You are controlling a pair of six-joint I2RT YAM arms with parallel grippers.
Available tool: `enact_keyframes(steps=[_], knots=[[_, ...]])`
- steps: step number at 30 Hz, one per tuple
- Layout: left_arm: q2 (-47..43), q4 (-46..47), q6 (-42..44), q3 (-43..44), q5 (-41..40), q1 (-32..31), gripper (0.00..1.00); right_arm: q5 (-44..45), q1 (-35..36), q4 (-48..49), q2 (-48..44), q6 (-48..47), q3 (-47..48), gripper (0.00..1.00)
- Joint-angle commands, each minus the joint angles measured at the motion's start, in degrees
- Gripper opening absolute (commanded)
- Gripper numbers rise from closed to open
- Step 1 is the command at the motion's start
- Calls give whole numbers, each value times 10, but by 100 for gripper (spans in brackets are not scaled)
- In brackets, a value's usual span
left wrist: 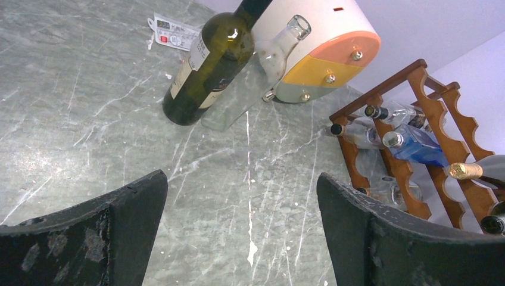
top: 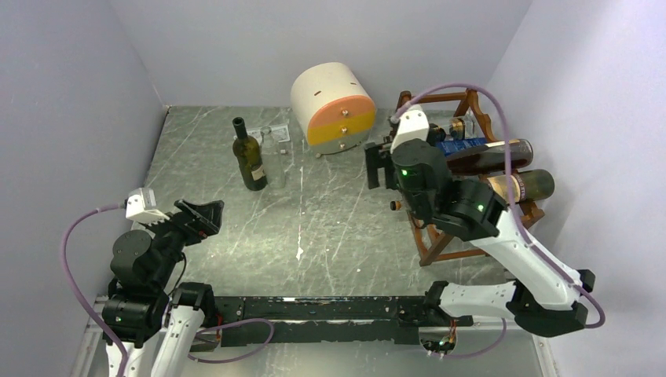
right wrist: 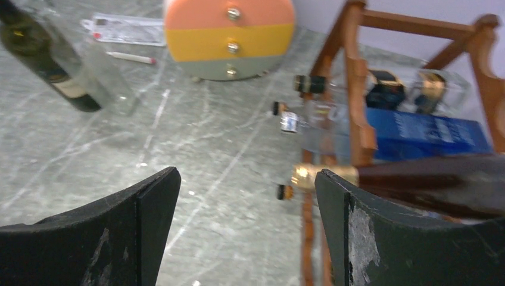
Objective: Take the wine bottle off the wine rack
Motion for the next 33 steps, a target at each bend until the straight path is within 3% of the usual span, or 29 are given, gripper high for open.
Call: enact_keyframes(steps=[1, 7, 12, 22, 33], knots=[[-2, 28, 13, -6, 28, 15, 99, 50, -12, -133, -11, 4, 28, 89], [2, 32, 18, -7, 41, 24, 99, 53, -19, -185, 22, -87, 36, 93], [0, 32, 20, -6, 43, 25, 99, -5, -30, -181, 23, -212, -2, 93], [-8, 33, 20, -7, 43, 25, 99, 40, -66, -139, 33, -457, -94, 91], [-22, 33, 24, -6, 48, 22, 99, 21, -116, -172, 90, -553, -87, 87]])
